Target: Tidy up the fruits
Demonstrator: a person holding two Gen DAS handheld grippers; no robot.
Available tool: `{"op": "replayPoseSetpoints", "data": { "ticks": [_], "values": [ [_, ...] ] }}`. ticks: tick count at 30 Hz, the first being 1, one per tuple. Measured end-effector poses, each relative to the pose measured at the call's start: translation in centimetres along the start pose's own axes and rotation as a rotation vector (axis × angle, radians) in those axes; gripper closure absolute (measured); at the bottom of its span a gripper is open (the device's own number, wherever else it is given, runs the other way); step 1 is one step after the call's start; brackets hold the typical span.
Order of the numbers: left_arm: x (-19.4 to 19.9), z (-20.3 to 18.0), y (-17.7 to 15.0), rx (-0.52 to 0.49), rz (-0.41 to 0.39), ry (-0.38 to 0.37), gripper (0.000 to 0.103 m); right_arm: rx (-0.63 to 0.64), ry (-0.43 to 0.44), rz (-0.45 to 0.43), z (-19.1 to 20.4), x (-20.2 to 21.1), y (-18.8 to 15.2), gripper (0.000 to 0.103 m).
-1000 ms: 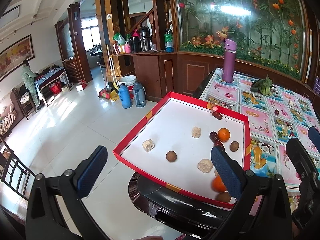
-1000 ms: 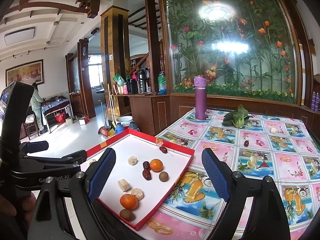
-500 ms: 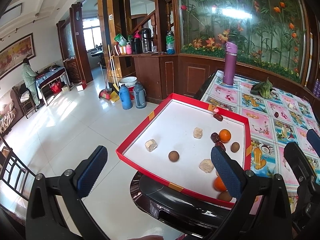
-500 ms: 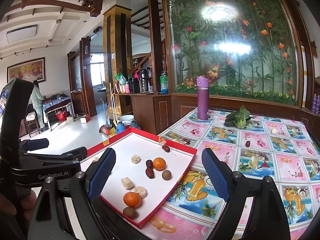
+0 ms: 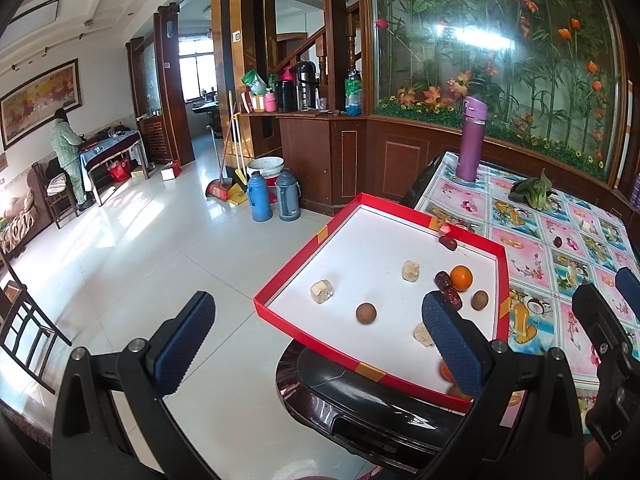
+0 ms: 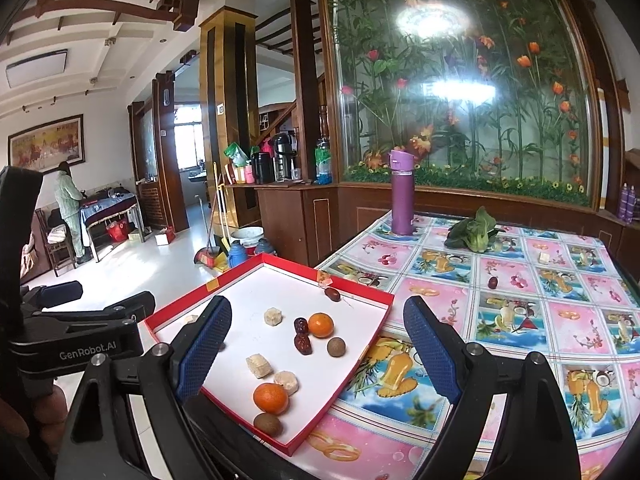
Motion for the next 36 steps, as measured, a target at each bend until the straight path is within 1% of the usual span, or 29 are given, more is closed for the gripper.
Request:
{"op": "replayPoseSetpoints", "data": {
  "ticks": [17, 26, 36],
  "values": [
    [1.6, 1.1, 0.3, 0.012, -0.021, 0.007, 0.0, 0.025, 0.022, -0.032, 1.3, 1.1, 0.8, 0.015],
    [2.6, 1.0, 0.6, -0.002, -0.039, 0.0, 0.0, 0.03, 0.027, -0.047, 1.5, 1.5, 1.1, 0.015],
    [2.7, 0.7, 0.8, -0.001, -0.04, -0.007, 0.0, 0.031, 0.031, -0.048, 1.6, 1.5, 1.1, 0.015]
  ]
}}
Point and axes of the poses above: each gripper's, at about its wrist camera, not at the fingertips, and x roughly against the way its jaws point, z to its left, y to its top, the point moved 8 cm from there along -x, roughly the way its jaws point, and after that the axes turned 12 degrees about -z, right-handed, at the moved point
